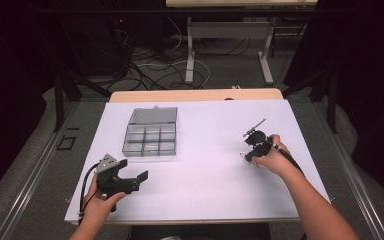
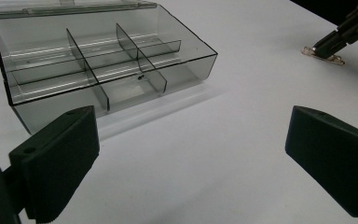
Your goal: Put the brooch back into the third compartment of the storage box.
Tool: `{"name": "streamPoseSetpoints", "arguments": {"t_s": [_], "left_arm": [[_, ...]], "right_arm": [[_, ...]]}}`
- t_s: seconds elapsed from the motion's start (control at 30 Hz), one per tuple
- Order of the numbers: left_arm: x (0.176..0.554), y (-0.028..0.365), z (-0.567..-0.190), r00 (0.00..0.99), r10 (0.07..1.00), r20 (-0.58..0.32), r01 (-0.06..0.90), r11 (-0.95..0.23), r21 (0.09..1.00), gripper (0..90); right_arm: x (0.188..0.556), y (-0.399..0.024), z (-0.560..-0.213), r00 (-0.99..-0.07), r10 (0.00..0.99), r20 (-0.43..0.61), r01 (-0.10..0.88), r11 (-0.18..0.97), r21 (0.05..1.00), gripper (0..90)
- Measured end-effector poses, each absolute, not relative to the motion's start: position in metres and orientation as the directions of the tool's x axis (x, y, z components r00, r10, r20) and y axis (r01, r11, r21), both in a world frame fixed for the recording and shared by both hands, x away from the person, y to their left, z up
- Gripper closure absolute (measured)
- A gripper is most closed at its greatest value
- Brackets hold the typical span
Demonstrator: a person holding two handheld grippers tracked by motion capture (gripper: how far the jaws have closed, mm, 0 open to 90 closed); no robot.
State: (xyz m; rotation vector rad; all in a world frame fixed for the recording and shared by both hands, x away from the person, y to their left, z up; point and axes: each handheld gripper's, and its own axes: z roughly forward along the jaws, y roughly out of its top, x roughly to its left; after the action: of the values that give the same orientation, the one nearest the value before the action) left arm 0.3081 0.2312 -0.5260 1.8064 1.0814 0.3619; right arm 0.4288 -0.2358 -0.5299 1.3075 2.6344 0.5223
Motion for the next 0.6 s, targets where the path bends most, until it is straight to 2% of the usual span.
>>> {"name": "streamPoseSetpoints", "arguments": {"t_s": [0.6], "left_arm": [[0.3082,0.2313,-0.526,0.563,0.8,-0.208,0.514,-0.142,0.846,3.3]], "right_arm": [[0.4261,-0.2361,-0.524,-0.607,0.794,0.015,0.732,0.552,0.4,81.1]]}}
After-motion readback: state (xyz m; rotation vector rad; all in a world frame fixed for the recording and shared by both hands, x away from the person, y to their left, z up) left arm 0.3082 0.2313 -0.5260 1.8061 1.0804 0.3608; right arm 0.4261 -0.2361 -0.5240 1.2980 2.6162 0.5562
